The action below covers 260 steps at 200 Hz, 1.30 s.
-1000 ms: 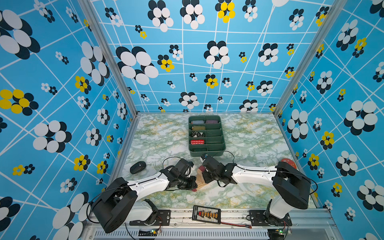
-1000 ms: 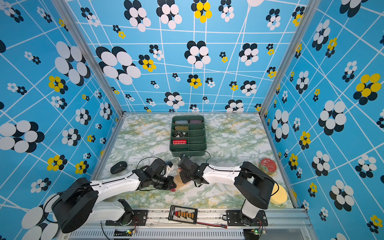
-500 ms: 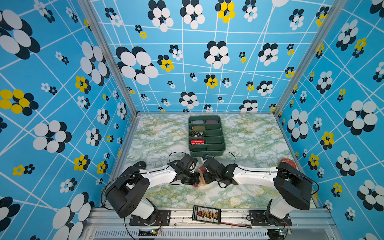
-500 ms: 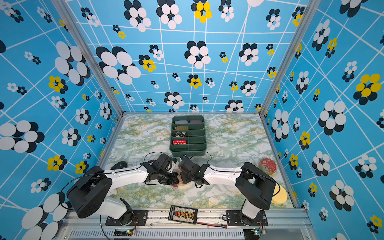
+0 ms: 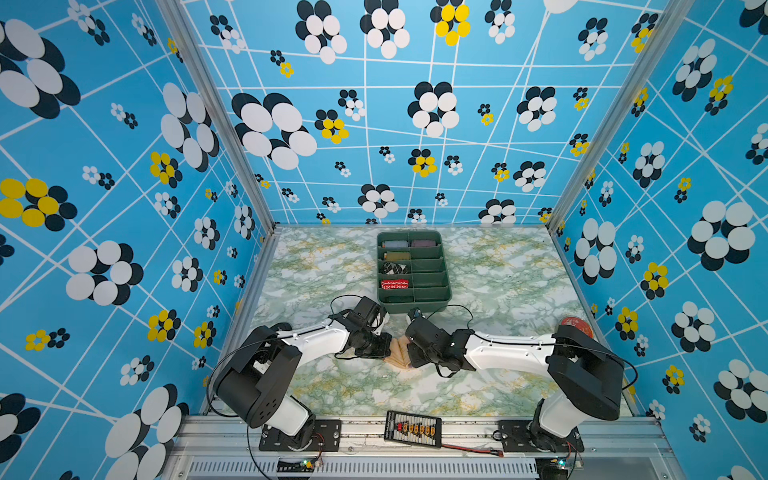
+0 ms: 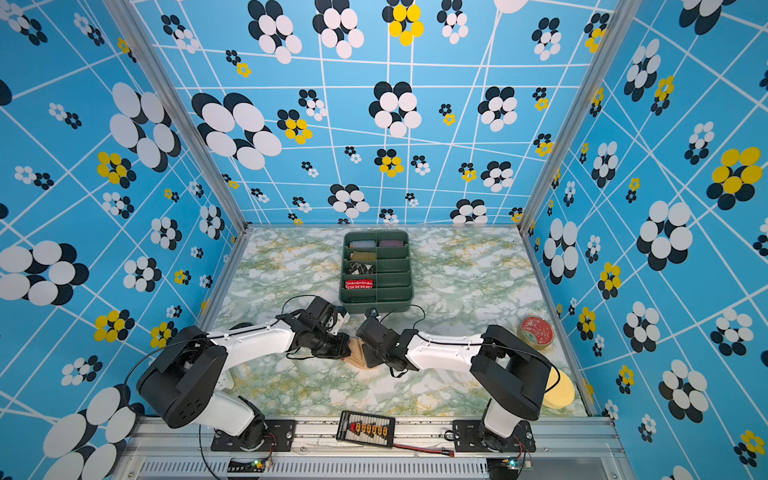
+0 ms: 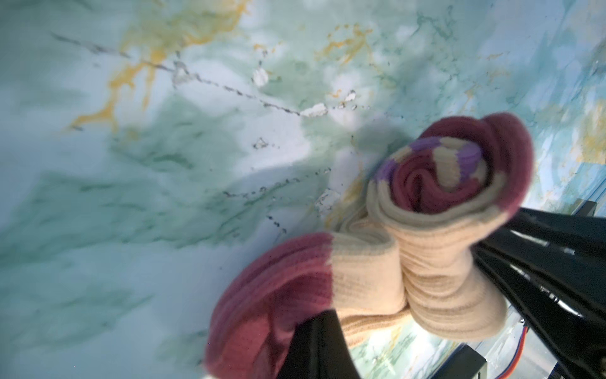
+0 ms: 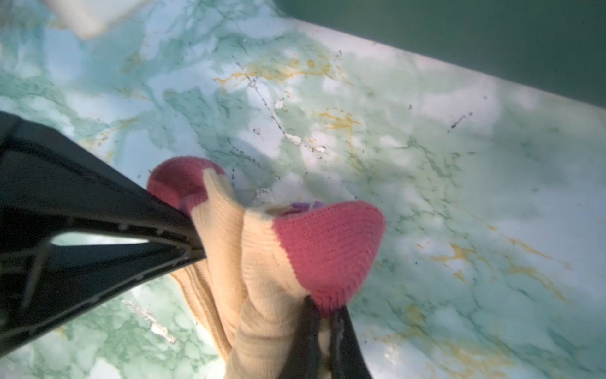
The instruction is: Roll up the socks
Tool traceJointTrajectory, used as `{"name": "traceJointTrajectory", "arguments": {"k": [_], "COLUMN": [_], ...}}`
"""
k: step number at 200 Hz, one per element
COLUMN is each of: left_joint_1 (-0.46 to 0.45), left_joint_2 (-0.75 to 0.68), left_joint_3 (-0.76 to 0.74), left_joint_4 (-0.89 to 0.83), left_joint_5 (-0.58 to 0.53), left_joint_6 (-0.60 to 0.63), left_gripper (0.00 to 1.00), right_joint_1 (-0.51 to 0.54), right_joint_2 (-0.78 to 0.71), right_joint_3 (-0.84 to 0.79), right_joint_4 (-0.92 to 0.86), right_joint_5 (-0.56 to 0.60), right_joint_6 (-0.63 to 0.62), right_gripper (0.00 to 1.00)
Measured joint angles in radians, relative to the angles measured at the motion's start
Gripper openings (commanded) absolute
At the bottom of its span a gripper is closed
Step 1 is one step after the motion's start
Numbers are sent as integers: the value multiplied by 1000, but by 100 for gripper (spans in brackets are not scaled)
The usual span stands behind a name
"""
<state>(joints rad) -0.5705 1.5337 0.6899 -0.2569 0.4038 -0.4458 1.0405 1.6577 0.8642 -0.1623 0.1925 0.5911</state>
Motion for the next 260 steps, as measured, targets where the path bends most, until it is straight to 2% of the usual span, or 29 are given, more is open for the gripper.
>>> {"name": "traceJointTrajectory", "arguments": {"k": [58, 113, 145, 184, 260], "left_joint_1": [18, 24, -59, -182, -218], "left_joint_2": [6, -195, -226, -149, -88], "left_joint_3": [18, 18, 14, -35, -87], "left_joint_4": [-8, -20, 73, 213, 319], "left_joint_5": [8, 27, 48, 52, 37], "left_joint_6": [14, -29, -106, -202, -288], "left_gripper": [1, 2, 2, 1, 2], "right_joint_1": [0, 0, 0, -1, -1], "right_joint_2": [0, -5, -6, -9, -30], "right_joint_3": [0, 0, 0, -5, -37], "right_joint_4": [-10, -14, -14, -10, 15], "right_joint_5": [5, -11, -18, -25, -47], "right_joint_6": [15, 10, 10, 14, 24], "right_gripper": [3, 3, 3, 3, 3]}}
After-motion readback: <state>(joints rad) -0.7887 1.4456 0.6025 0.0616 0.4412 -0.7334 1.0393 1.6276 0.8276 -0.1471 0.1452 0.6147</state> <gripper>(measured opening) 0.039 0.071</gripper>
